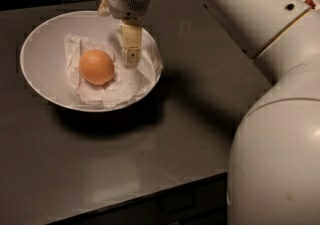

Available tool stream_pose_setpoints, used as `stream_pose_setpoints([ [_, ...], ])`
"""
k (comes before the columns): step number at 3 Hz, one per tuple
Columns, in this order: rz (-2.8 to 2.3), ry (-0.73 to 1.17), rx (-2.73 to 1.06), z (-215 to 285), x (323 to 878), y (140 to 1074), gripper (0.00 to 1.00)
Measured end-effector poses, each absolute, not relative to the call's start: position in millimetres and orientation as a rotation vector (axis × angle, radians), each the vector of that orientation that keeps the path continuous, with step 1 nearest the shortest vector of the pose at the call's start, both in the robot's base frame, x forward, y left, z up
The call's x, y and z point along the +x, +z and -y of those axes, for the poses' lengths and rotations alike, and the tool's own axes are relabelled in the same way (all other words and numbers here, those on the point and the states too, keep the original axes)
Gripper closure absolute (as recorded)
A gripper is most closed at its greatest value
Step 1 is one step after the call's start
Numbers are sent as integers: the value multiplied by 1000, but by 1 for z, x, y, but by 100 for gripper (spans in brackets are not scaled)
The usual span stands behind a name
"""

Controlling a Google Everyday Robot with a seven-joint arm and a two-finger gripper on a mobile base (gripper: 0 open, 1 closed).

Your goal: Pick orange from white bowl

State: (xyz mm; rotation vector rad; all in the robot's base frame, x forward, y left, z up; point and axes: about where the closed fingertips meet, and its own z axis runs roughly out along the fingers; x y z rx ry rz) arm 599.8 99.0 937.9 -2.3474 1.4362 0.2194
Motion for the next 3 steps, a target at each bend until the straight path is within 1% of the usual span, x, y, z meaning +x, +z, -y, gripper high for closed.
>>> stream_pose_setpoints([
  [1,-1436,219,-2348,-99,600,938,0],
  [2,-1396,226,-2364,-115,594,937,0],
  [3,-1354,226,-2384,-133,587,938,7],
])
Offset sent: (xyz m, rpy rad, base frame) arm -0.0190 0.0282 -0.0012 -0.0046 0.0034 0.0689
